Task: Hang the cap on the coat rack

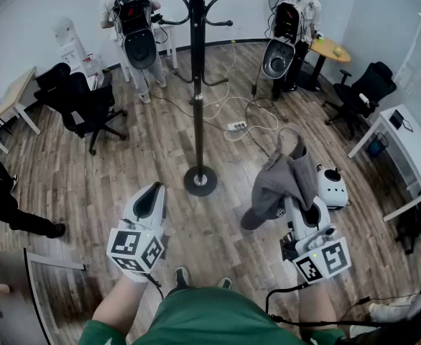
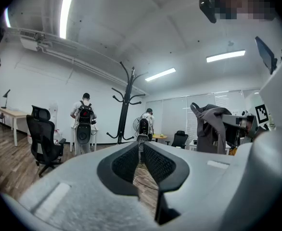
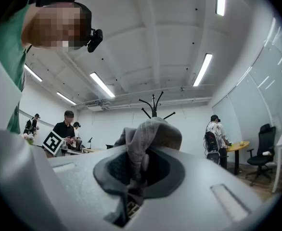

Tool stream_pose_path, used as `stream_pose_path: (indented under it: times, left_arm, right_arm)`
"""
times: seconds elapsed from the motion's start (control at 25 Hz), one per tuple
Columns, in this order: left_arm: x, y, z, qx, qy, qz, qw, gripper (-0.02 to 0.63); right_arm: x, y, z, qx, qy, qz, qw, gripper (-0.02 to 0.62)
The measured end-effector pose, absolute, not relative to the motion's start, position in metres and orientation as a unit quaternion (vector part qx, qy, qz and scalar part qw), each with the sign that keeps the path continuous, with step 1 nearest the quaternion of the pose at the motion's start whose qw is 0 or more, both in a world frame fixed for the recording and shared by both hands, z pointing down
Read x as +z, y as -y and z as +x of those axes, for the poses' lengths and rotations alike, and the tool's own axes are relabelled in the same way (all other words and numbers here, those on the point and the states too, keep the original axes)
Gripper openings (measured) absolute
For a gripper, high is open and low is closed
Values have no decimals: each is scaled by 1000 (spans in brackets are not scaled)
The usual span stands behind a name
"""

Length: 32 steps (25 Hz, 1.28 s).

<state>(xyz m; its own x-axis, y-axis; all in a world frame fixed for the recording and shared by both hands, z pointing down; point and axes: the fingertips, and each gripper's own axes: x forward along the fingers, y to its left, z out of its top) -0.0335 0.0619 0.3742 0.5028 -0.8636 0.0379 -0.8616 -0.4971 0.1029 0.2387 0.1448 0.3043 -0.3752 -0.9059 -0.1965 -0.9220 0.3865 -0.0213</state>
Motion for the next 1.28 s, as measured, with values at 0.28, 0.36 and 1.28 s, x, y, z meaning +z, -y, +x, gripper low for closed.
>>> stream_pose_path:
  times: [0.28,0.36,1.28]
  left_arm:
    - [375,-57,-52,-12,497,866,60,40]
    - [376,-55,-55,-12,494,867,60,40]
    - [371,13,-206,-33,475,878,52,40]
  right_arm:
    - [302,-139,219,48,-826,-556,79,23]
    - [302,-139,214,52,-827,-555,76,23]
    - [274,-99,105,78,-780,-618,57,26]
